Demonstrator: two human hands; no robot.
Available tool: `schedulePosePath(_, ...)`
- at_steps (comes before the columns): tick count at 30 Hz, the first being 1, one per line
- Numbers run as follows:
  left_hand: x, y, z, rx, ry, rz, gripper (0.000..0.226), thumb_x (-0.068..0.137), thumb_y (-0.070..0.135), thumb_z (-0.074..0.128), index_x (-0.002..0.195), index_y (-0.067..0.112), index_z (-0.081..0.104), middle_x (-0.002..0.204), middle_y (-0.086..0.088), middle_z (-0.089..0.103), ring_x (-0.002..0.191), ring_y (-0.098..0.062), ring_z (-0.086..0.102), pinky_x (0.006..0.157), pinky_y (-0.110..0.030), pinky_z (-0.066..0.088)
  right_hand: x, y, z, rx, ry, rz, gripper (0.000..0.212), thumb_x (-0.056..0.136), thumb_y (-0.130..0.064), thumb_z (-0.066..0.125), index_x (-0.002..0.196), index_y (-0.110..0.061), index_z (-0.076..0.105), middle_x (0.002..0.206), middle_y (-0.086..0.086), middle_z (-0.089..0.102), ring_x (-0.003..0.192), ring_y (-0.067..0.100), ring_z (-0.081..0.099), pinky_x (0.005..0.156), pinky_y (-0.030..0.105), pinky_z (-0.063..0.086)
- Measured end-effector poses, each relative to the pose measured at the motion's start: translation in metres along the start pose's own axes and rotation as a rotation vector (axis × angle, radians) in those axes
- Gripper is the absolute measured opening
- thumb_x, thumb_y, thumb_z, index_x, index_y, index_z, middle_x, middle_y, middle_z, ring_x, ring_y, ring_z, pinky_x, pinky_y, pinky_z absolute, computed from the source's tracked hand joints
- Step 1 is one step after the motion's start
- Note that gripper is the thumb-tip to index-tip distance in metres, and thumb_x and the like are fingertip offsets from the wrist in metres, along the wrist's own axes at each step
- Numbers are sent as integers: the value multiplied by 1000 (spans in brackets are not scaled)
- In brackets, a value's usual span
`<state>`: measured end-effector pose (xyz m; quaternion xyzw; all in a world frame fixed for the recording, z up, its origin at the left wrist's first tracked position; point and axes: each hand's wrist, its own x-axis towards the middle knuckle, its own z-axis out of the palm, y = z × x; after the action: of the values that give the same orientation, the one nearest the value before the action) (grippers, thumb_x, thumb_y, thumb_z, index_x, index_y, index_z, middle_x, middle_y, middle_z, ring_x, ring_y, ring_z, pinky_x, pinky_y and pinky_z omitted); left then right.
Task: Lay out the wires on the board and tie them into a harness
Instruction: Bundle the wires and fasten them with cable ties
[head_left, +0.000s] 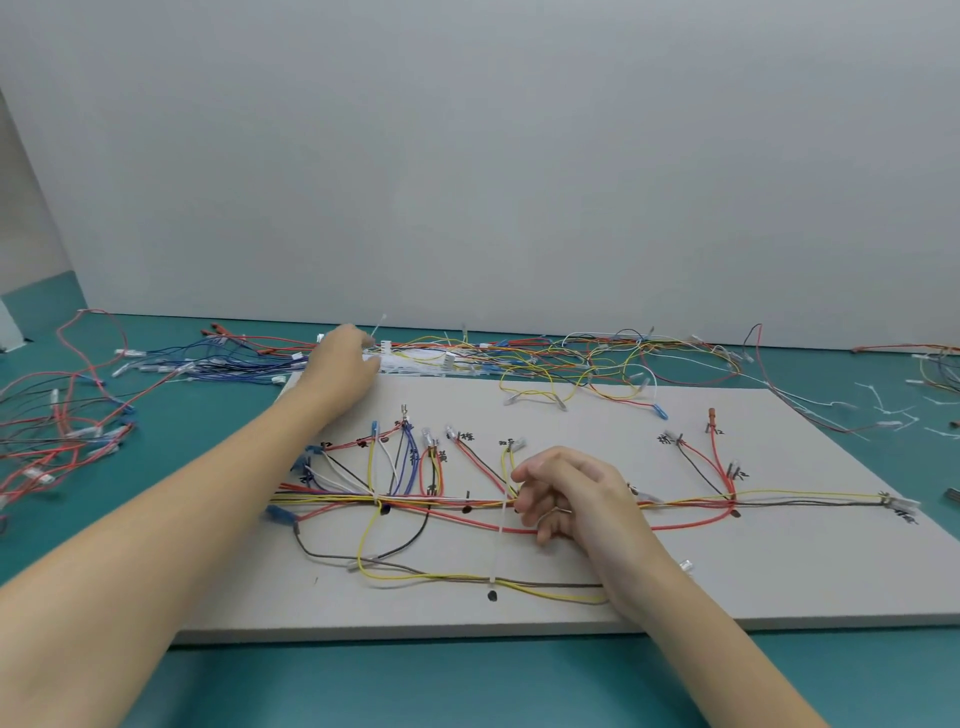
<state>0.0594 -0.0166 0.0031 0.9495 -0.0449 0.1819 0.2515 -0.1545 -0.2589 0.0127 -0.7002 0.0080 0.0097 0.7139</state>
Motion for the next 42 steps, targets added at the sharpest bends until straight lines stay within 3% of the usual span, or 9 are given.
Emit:
schedulePosePath(3,-2,10,-8,-284,272,-5,23,86,7,67,108,2,72,103,-15,70,93,-26,65,87,-36,52,0,1,0,-3,3,-4,21,92,-8,53,77,-8,67,63,10,62,57,19,54,49,27,40)
schedulePosePath(5,-4,24,-17,-537,341,-99,16,81,4,71,96,6,75,93,-12,74,77,-16,66,77,-27,53,1,2,0,5,7,-5,20,92,-8,53,77,-7,67,63,9,62,56,18,54,48,27,41)
schedulePosePath(11,-30,66,-42,-736,187,60,22,76,0,77,95,10,73,79,-2,72,66,0,67,65,-11,50,3,1,-4,10,96,-186,5,85,-4,68,80,-2,67,59,2,63,53,12,55,49,20,47)
schedulePosePath(17,-65,88,-60,-606,75,269,9,79,4,77,88,6,77,80,-7,74,72,-12,69,71,-20,55,4,4,-7,45,100,-195,9,83,-12,71,78,-5,72,60,5,63,55,13,57,50,20,49)
schedulePosePath(22,-95,82,-61,-457,115,510,8,78,2,78,78,9,75,73,3,68,67,-5,62,65,-20,50,14,-9,-9,149,43,-131,29,86,-31,65,77,-6,74,66,11,64,59,17,58,51,22,49)
schedulePosePath(26,-111,75,-53,-421,110,604,10,78,0,77,76,10,74,73,4,65,68,-5,58,64,-21,47,29,-26,-7,-19,-83,-20,44,94,-46,51,84,-6,65,58,9,59,50,19,52,45,25,44)
schedulePosePath(29,-119,77,-45,-413,115,611,9,78,1,77,76,9,74,74,1,65,69,-6,57,63,-24,48,35,-26,1,-140,-176,59,39,101,-41,38,81,-11,53,49,4,51,42,18,43,42,23,34)
schedulePosePath(33,-124,76,-40,-376,118,659,6,79,2,77,77,7,75,74,-1,66,68,-12,59,61,-33,49,38,-14,6,-160,-211,42,31,102,-29,37,77,-13,46,49,0,46,42,15,41,43,23,30)
schedulePosePath(42,-125,68,-40,-371,134,674,4,78,3,77,78,7,77,75,-2,68,68,-13,60,60,-36,51,43,-14,3,-213,-187,-25,25,100,-25,47,82,-11,57,51,2,53,44,15,49,39,22,34)
